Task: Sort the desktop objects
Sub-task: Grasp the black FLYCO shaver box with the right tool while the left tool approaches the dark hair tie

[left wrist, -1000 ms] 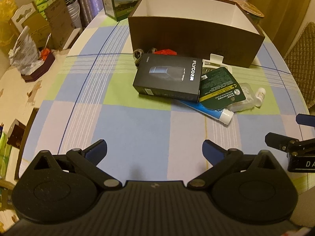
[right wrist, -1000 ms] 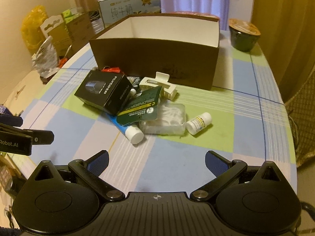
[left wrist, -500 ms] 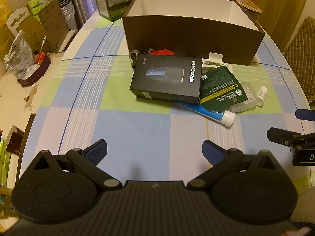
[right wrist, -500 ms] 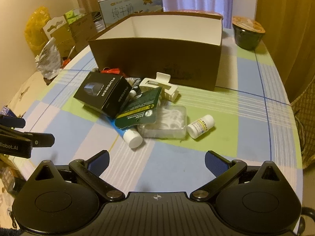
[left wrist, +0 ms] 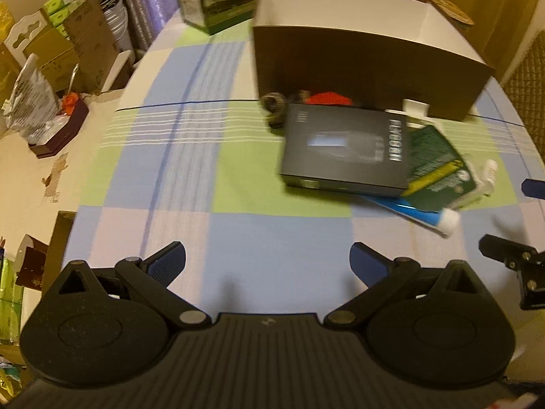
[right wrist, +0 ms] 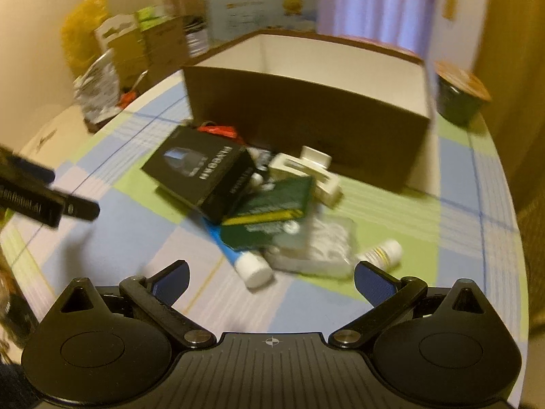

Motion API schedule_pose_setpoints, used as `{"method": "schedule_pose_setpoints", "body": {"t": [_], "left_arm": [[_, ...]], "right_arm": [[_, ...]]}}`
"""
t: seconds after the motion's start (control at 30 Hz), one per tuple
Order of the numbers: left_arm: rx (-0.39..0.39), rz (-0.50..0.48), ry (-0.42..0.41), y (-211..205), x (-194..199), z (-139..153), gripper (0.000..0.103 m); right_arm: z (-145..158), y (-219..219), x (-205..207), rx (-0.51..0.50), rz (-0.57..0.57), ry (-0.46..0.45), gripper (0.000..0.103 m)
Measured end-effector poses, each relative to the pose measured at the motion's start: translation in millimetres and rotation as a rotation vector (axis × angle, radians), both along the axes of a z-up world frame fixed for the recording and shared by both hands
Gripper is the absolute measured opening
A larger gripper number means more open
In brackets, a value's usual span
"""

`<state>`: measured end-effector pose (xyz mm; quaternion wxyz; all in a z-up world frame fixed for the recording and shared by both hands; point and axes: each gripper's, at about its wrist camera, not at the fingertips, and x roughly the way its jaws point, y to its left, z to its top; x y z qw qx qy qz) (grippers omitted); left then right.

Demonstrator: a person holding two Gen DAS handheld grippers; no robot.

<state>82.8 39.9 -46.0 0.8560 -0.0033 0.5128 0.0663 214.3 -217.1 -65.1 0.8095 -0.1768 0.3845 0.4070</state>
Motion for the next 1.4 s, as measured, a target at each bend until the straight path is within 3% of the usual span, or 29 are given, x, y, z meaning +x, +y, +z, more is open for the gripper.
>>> {"method": "schedule_pose_setpoints", "body": {"t": [0.4,0.43,0.97,1.0,1.03,1.13,1.4], "left_arm": [[0.016,0.124,0.043,83,6,-15,0.101],[0.014,0.23,0.047,86,7,-15,0.101],[0.013,0.319,0.085,119,22,-30,0.101],[0.011,0.318,0.086,119,23,-31,0.101],[0.01,0.317,0.086,118,24,-31,0.101],[0.008,0.316,0.085,118,26,-32,0.101],[0.004,0.31,0.083,116,27,-34,0.101]], "right_arm": [[-29,68,20,-0.078,0.278,-0.101,0.101],[-31,72,22,-0.085,0.299,-0.107,0.101],[-49,127,42,-0.103,0.549,-0.193,0.101],[-51,129,40,-0.11,0.563,-0.203,0.093],[-53,132,40,-0.126,0.576,-0.197,0.086],[-52,133,39,-0.127,0.571,-0.15,0.079],[-49,121,15,-0.102,0.464,0.015,0.078]]}}
